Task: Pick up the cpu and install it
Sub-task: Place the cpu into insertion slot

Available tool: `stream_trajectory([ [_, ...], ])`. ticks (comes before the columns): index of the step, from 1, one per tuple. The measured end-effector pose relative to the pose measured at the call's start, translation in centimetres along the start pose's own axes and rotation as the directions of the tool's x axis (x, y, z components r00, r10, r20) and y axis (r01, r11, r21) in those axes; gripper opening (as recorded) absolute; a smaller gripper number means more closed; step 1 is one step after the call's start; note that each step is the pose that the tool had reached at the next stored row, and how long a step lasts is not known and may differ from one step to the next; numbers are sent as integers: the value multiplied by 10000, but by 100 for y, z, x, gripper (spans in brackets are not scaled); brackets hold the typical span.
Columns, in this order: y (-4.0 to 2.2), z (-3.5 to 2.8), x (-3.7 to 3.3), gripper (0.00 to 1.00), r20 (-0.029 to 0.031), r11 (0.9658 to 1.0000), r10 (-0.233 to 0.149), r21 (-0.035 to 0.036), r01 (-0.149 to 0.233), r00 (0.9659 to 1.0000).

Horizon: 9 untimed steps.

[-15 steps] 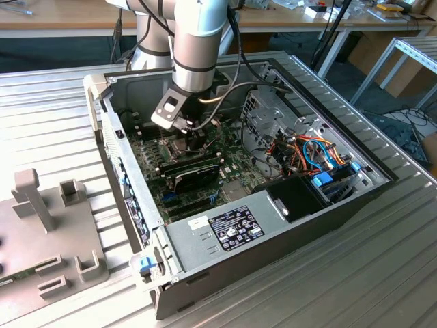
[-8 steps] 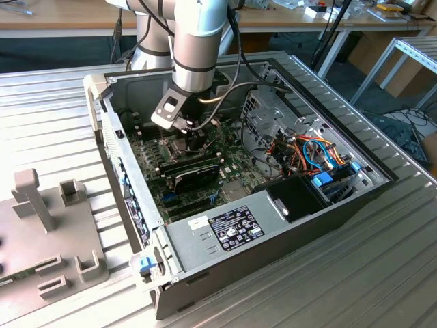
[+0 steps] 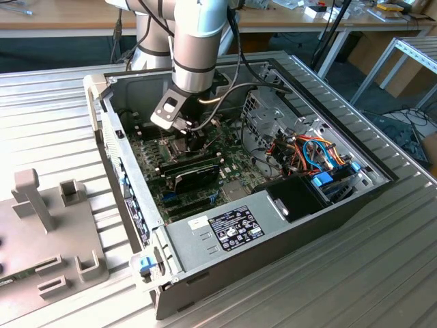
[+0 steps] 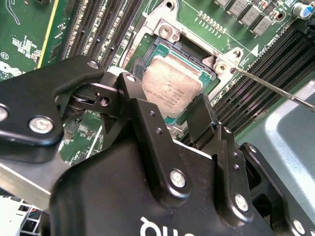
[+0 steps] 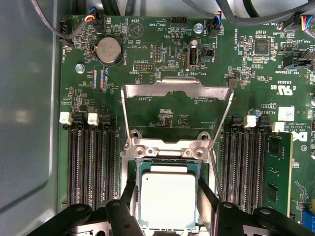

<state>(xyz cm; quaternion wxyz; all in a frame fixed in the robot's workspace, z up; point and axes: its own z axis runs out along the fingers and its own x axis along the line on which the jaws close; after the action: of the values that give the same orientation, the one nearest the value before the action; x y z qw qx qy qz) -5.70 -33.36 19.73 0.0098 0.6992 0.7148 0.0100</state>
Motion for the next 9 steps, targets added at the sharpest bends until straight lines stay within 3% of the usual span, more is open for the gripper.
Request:
stream_trajectory([
  [9,3,-120,0,62,0,10000,0,0,0,10000],
])
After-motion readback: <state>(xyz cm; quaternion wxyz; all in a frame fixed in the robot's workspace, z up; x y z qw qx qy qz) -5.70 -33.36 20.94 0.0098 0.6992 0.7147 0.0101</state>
